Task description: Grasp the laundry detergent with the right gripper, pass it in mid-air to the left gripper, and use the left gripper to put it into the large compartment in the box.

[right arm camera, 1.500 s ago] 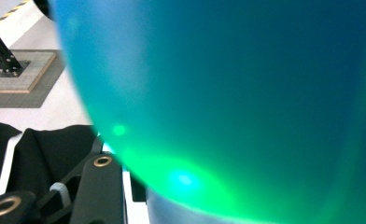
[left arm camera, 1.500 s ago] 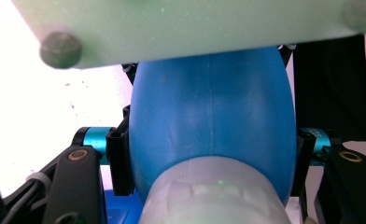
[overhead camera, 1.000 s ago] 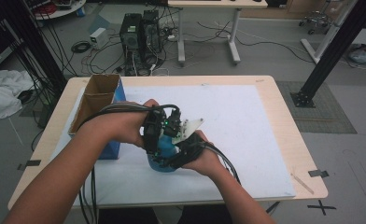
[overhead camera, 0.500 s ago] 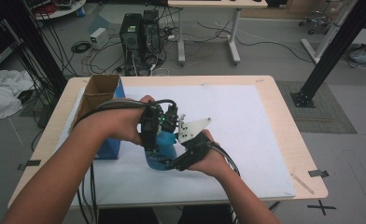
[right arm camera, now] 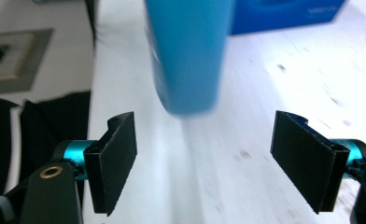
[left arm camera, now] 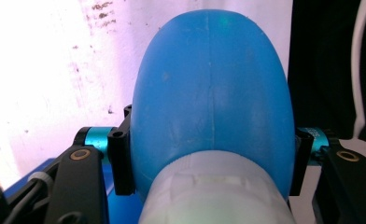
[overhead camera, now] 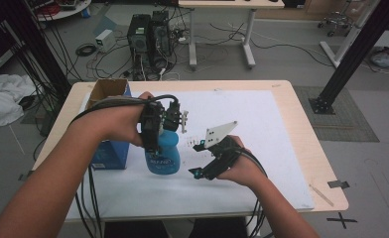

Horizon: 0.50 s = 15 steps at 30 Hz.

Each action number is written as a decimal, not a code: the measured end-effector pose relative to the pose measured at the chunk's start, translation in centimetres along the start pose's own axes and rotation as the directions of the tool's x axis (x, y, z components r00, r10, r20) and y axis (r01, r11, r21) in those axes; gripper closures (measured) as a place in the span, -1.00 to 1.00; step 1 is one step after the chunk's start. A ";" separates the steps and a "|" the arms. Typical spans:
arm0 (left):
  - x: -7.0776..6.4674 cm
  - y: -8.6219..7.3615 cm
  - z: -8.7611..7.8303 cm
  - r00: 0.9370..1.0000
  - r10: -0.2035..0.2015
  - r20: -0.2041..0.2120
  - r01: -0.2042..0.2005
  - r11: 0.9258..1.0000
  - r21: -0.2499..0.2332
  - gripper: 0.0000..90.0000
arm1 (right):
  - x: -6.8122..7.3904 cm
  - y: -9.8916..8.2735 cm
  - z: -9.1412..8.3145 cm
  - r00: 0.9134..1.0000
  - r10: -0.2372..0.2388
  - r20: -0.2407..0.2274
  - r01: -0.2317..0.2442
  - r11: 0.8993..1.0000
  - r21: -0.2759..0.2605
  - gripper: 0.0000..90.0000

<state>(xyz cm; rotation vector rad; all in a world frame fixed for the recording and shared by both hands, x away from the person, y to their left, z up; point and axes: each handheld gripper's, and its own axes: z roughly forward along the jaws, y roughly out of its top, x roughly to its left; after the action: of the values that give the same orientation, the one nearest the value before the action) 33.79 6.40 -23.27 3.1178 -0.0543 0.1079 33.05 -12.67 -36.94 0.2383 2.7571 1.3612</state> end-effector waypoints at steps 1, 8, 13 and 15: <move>0.1 0.0 -0.5 1.000 -0.011 -0.002 0.011 1.000 0.002 -0.15 | -0.2 -0.1 -0.3 1.000 0.007 0.002 -0.007 1.000 0.015 -0.52; 0.7 0.1 -2.5 0.999 -0.034 -0.015 0.034 0.999 0.015 -0.15 | -1.3 0.0 -3.0 0.998 0.017 0.064 -0.023 0.995 0.097 -0.56; 1.3 -0.1 -4.1 0.997 -0.075 -0.009 0.075 0.997 0.004 -0.15 | -2.1 0.5 -4.4 0.996 0.027 0.084 -0.039 0.988 0.147 -0.71; 1.7 -0.4 -4.8 0.995 -0.095 -0.004 0.095 0.995 -0.006 -0.15 | -2.2 0.5 -4.5 0.995 0.037 0.087 -0.050 0.986 0.160 -0.71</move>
<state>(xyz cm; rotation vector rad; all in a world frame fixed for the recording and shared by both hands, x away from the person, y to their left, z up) 35.17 6.81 -18.41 3.1074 0.0935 0.1124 34.71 -16.24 -33.82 0.3573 2.8092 1.1078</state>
